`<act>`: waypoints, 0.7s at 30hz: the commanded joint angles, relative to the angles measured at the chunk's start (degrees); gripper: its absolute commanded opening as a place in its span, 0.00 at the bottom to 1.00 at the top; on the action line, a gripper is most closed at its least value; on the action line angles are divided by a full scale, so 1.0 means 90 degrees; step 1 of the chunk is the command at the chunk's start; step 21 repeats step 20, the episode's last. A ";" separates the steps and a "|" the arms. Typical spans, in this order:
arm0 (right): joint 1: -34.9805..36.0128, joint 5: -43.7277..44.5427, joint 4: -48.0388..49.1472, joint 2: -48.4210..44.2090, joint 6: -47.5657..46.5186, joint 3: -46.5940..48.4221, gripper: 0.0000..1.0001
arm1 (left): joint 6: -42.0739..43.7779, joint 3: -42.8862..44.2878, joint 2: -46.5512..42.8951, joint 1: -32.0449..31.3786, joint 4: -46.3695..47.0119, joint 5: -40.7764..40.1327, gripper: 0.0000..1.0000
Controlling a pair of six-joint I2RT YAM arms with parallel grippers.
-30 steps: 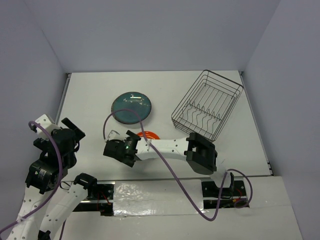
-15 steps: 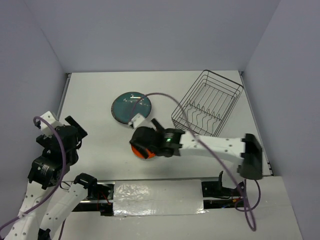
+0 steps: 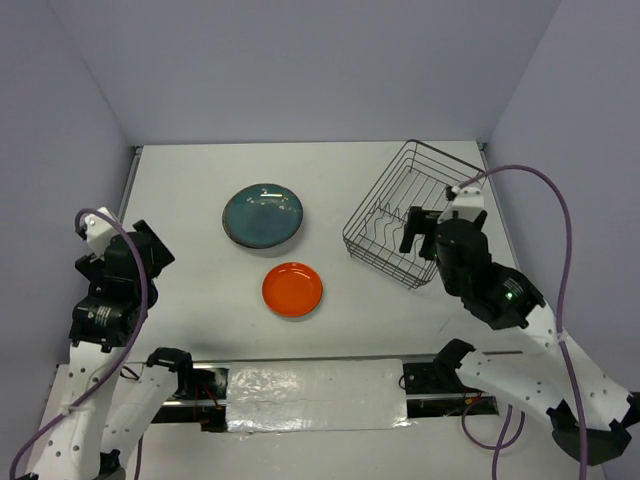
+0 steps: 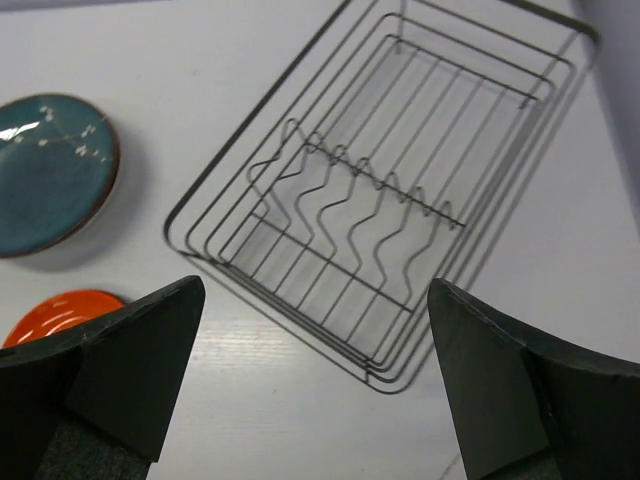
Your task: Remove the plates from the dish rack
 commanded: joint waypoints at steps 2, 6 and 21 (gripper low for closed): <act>-0.0336 0.0657 -0.0560 -0.0684 0.0219 -0.0157 1.00 | 0.0176 -0.0013 -0.0314 0.0069 0.0335 0.0175 0.99; -0.0336 0.0853 -0.1107 -0.1201 0.0571 -0.0147 1.00 | 0.0118 -0.0033 -0.0674 0.0069 0.0296 0.0116 1.00; -0.0336 0.0551 -0.1020 -0.1652 0.0357 -0.0235 1.00 | 0.0069 -0.0052 -0.0822 0.0060 0.0286 0.0097 1.00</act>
